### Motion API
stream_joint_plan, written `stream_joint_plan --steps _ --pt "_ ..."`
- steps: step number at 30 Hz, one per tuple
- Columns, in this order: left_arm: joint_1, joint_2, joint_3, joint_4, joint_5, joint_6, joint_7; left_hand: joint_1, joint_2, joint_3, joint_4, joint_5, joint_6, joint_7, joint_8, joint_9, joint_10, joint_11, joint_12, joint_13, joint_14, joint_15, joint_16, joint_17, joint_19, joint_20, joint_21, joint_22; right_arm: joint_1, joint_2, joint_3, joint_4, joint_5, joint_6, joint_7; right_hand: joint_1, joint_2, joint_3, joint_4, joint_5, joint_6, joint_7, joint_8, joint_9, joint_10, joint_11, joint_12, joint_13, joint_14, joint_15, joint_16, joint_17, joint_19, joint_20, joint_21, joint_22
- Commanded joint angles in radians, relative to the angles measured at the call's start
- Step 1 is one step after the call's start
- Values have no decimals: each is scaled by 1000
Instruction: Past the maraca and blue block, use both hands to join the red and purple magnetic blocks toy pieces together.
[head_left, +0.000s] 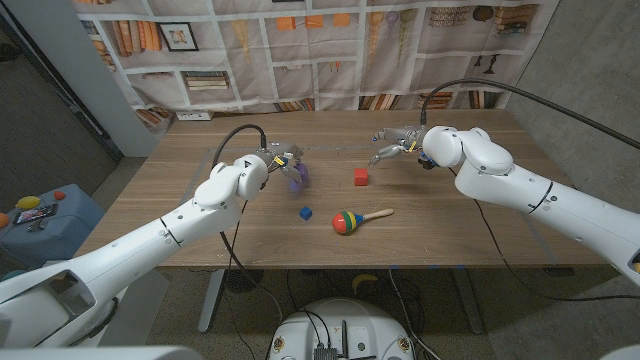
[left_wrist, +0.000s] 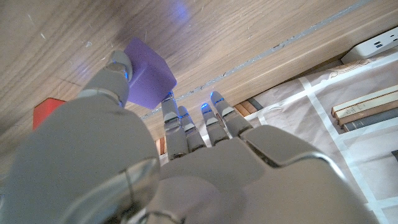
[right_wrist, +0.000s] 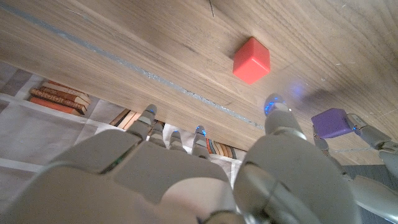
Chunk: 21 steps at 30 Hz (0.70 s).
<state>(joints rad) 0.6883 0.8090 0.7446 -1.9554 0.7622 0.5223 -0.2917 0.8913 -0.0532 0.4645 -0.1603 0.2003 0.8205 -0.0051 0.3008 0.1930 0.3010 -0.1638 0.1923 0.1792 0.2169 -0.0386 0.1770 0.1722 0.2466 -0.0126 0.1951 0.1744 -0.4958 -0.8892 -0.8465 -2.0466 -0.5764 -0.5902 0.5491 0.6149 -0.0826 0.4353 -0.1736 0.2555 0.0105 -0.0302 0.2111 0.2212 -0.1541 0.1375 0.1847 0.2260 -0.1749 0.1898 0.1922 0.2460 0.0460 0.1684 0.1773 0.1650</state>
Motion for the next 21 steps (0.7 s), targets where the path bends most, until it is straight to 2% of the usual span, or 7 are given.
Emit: stream_joint_plan --steps 1,11,21 --pt "-7 -4 7 -3 -17 14 -11 14 19 -4 -2 6 110 -66 -2 4 -4 2 -3 2 -2 -55 1 3 -2 -1 -3 4 32 51 -43 40 -98 27 100 1 -2 7 -1 8 7 11 10 5 -18 12 5 5 -26 12 5 4 0 12 6 4" --pt "-3 -1 6 -20 -30 36 -17 14 24 -7 -2 8 110 -65 -7 4 -6 5 -3 2 -5 -53 1 2 -5 1 -2 4 43 95 -76 87 -181 44 146 4 -5 8 2 10 17 18 17 9 -26 17 8 8 -32 20 6 4 -3 19 7 4" --pt "-6 1 18 -26 -29 45 -21 15 27 -9 -3 9 114 -65 -10 4 -6 4 -2 2 -5 -52 3 2 -5 0 -1 4 50 134 -80 132 -202 60 181 8 -3 11 3 14 23 23 22 13 -31 19 12 10 -32 21 9 4 -1 19 9 4"
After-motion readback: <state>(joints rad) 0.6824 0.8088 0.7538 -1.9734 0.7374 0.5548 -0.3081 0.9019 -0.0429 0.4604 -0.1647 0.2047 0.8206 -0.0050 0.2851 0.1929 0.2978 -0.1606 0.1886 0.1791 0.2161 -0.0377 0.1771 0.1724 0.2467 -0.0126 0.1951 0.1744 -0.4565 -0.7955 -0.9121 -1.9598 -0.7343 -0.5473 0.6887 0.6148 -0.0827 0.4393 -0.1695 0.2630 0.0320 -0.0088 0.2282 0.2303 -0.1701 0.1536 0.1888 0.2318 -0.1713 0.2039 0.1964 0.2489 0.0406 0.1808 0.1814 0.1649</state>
